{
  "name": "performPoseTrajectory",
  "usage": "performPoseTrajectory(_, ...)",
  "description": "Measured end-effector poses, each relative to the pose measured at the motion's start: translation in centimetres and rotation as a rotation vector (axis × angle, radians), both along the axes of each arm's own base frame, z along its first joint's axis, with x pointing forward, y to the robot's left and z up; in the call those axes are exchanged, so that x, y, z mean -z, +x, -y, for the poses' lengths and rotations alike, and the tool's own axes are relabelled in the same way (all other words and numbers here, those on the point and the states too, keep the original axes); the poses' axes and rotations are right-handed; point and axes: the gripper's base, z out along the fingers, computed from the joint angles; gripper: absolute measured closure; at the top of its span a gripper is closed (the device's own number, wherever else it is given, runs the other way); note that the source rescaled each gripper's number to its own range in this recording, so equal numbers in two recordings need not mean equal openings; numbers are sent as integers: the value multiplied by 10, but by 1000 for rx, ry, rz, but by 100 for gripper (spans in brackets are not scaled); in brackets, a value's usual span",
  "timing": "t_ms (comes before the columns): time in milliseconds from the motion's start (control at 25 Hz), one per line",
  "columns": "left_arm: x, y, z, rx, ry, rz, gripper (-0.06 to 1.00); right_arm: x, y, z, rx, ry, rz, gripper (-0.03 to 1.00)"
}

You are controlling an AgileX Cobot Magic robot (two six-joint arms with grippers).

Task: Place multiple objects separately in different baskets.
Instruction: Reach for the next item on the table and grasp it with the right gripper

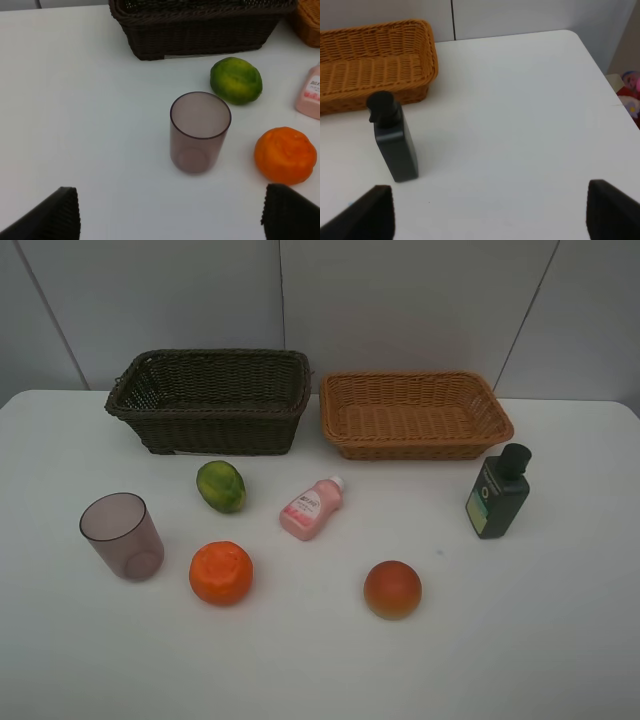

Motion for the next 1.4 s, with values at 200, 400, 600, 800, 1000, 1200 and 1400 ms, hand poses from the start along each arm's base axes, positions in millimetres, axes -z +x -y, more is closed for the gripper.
performPoseTrajectory(200,0,0,0,0,0,0,1,0,0,0,0,0,0,24)
performPoseTrajectory(400,0,0,0,0,0,0,1,-6,10,1,-1,7,-56,24)
performPoseTrajectory(600,0,0,0,0,0,0,1,-35,50,4,-12,43,-204,24)
performPoseTrajectory(800,0,0,0,0,0,0,1,-64,114,10,-24,44,-228,24)
performPoseTrajectory(1000,0,0,0,0,0,0,1,-65,172,2,-93,78,-289,24)
performPoseTrajectory(1200,0,0,0,0,0,0,1,-52,207,-47,-322,65,-379,24)
performPoseTrajectory(1400,0,0,0,0,0,0,1,-31,237,-97,-474,29,-509,24)
